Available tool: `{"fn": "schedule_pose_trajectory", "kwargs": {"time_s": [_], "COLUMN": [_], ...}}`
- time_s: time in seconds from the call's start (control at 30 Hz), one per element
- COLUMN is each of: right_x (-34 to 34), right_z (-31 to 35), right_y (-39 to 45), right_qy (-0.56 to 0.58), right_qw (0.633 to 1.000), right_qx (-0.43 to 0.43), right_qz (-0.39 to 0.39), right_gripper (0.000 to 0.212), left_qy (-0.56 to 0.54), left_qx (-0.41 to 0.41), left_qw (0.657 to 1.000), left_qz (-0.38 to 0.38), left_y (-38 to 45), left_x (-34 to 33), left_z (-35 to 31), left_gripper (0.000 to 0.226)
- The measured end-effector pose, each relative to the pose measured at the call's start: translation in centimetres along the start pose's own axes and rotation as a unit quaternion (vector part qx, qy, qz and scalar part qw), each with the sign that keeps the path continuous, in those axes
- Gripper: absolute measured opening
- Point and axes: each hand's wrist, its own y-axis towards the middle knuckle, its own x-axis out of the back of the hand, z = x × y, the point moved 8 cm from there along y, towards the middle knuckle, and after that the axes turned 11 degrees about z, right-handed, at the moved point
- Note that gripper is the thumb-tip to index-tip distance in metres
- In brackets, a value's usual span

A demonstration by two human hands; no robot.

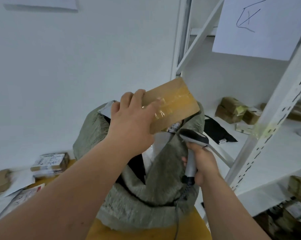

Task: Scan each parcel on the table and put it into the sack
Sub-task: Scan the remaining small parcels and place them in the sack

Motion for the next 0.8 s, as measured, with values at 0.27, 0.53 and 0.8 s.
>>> {"fn": "schedule_pose_trajectory", "kwargs": {"time_s": [0.27,0.53,0.8], "right_x": [4.0,3.6,2.9], "right_z": [5.4,8.1,6.6], "right_y": [-1.7,-3.6,-3.3], "right_qy": [0.154,0.122,0.063], "right_qw": [0.979,0.977,0.987], "right_qx": [0.124,0.173,0.147], "right_qz": [-0.038,0.007,0.025], "right_gripper": [0.016,0.018,0.021], "left_qy": [0.063,0.086,-0.26], "left_qx": [0.001,-0.139,-0.067], "left_qw": [0.995,0.981,0.922], "left_qz": [0.073,0.106,0.278], "left_y": [0.9,1.4,2.3], "left_x": [-2.4,-5.7,-10.3], "left_z": [-1.0,-4.9,-6.7], "left_gripper": [0.092,0.078,0.011]}}
